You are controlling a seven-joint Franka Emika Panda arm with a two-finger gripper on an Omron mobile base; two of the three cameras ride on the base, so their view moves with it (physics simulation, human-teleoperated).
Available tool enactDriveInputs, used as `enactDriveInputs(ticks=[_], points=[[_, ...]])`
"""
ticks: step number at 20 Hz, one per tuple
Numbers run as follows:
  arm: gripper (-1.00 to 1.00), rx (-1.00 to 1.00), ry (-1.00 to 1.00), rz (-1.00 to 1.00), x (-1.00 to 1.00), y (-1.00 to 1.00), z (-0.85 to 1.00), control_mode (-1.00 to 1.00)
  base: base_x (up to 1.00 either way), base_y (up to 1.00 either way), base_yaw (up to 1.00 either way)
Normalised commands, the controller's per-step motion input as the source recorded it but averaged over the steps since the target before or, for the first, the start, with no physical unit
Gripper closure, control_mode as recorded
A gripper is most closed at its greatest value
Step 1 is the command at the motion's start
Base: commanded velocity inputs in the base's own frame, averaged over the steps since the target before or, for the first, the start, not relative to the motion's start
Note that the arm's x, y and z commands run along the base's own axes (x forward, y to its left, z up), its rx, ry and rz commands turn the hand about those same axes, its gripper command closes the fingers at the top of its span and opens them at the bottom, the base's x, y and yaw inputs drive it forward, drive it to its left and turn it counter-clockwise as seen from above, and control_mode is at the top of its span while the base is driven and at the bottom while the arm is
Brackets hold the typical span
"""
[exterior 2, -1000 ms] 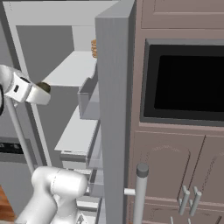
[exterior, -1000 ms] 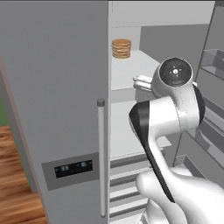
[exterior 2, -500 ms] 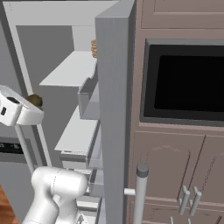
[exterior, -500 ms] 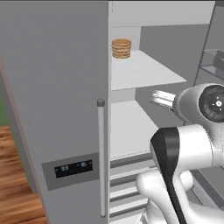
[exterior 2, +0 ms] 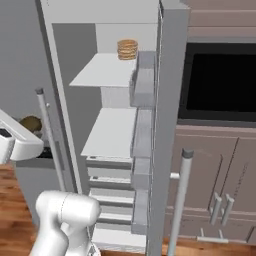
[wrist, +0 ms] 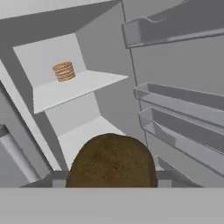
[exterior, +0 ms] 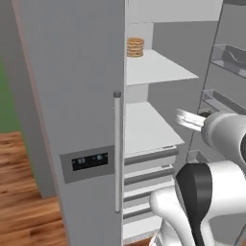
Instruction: Pick up the orange and kiwi from the fridge and place one fruit on each plate on the dining counter.
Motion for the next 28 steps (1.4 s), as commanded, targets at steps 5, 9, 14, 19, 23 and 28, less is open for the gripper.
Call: enactDriveInputs(ticks=[5,9,14,19,23,28], points=[[1.0,0.0,0.0,0.0,0.0,0.0,0.0,1.0,-0.43,0.92,-0.35],[1.0,0.0,0.0,0.0,0.0,0.0,0.0,1.0,-0.37,0.71,-0.56],[1.0,0.0,0.0,0.0,0.0,0.0,0.0,1.0,-0.22,0.29,-0.83],[1.0,0.0,0.0,0.0,0.0,0.0,0.0,1.0,-0.14,0.04,-0.96],[1.0,0.0,0.0,0.0,0.0,0.0,0.0,1.0,-0.05,-0.11,-0.9],[1.0,0.0,0.0,0.0,0.0,0.0,0.0,1.0,0.01,-0.28,-0.81]])
